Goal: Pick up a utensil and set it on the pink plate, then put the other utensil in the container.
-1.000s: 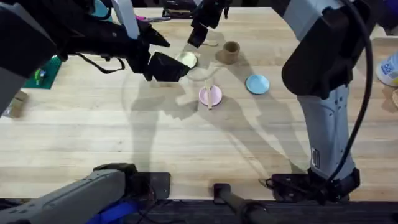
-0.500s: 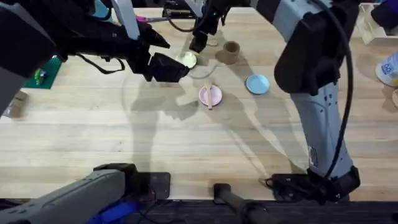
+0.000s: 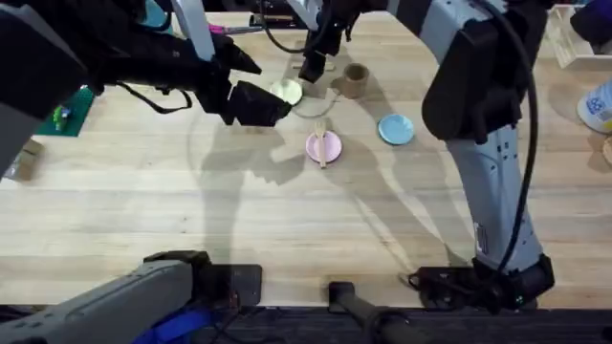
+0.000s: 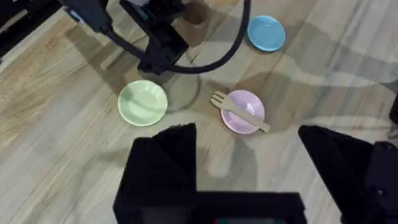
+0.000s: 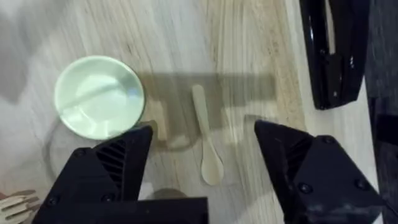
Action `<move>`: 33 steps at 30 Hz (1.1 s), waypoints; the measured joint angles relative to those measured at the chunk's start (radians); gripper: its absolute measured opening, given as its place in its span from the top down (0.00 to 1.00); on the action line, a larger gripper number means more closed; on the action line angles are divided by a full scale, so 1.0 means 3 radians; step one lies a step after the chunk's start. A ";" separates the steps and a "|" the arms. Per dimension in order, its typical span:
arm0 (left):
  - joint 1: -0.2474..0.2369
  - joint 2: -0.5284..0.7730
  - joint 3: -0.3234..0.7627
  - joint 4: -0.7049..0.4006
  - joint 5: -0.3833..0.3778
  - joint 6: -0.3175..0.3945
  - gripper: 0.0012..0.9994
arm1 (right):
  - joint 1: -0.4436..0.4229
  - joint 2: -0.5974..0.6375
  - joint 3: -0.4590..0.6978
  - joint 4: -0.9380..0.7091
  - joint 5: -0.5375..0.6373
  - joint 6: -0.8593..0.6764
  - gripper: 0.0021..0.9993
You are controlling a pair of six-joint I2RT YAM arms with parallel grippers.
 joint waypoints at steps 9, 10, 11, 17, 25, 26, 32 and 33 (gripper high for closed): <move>0.0000 0.0000 0.0000 0.0000 0.0000 0.0000 0.00 | -0.0015 0.0131 0.0008 0.0015 0.0012 -0.0036 0.03; 0.0000 0.0000 0.0000 -0.0001 0.0000 0.0000 0.00 | -0.0015 0.0131 0.0008 0.0015 0.0015 -0.0037 0.04; 0.0000 0.0000 0.0000 0.0000 0.0000 0.0000 0.00 | -0.0015 0.0129 0.0008 0.0013 0.0015 -0.0038 0.05; 0.0000 0.0000 0.0000 0.0000 0.0000 0.0000 0.00 | -0.0014 0.0138 0.0008 -0.0018 0.0007 -0.0047 0.20; 0.0000 0.0000 0.0000 0.0000 0.0000 0.0000 0.00 | -0.0005 0.0138 0.0008 -0.0110 -0.0005 -0.0047 0.38; 0.0000 0.0000 0.0000 0.0000 0.0000 0.0000 0.00 | -0.0005 0.0138 0.0008 -0.0122 -0.0005 -0.0047 0.39; 0.0000 0.0000 0.0000 0.0000 0.0000 0.0000 0.00 | -0.0016 0.0138 0.0017 -0.0235 -0.0010 -0.0046 0.51; 0.0000 0.0000 0.0000 0.0000 0.0000 0.0000 0.00 | -0.0024 0.0138 0.0020 -0.0260 -0.0015 -0.0046 0.53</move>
